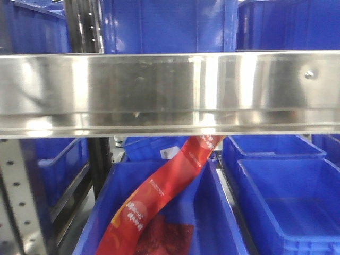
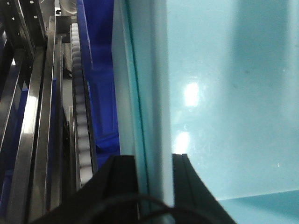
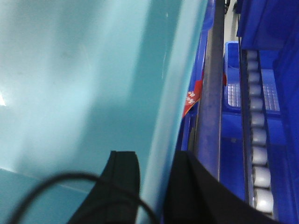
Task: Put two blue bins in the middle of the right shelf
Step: 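Drive the base up to the shelf front holding the teal bin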
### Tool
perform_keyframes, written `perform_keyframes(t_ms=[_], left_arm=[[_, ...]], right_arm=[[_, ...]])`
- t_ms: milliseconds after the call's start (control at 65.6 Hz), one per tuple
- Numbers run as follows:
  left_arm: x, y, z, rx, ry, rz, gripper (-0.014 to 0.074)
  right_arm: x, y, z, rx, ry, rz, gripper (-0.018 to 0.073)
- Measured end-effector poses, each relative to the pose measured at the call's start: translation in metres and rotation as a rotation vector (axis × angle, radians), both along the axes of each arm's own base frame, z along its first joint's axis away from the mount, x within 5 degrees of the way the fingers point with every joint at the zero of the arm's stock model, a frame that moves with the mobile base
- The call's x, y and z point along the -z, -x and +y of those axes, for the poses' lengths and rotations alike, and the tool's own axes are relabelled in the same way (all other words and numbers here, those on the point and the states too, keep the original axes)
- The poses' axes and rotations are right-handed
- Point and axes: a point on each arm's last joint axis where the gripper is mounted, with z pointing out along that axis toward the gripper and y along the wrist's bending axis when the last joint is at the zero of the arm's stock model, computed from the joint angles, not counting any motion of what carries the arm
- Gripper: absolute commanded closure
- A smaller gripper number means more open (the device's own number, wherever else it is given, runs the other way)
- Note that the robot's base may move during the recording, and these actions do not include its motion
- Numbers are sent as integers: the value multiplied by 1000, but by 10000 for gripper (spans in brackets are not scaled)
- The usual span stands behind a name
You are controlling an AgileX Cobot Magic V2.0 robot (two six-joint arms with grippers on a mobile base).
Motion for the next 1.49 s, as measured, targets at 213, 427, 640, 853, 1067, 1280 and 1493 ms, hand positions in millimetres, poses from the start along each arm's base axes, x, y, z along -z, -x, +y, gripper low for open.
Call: perform_keyframes(t_ms=[213,427,640,853,1067,1280,1493], left_arm=[[0,0,0,0,0,0,707],[0,0,0,0,0,0,707],[0,0,0,0,0,0,707],[0,0,0,0,0,0,707],[0,0,0,0,0,0,707],[0,0,0,0,0,0,707],[0,0,0,0,0,0,707]], right_arm=[[0,0,0,0,0,0,712],[0,0,0,1,-2,1,712],[0,0,0,1,-2,1,712],[0,0,0,1,-2,1,712],[0,0,0,1,-2,1,712],[0,0,0,1,-2,1,712],[0,0,0,1,-2,1,712]])
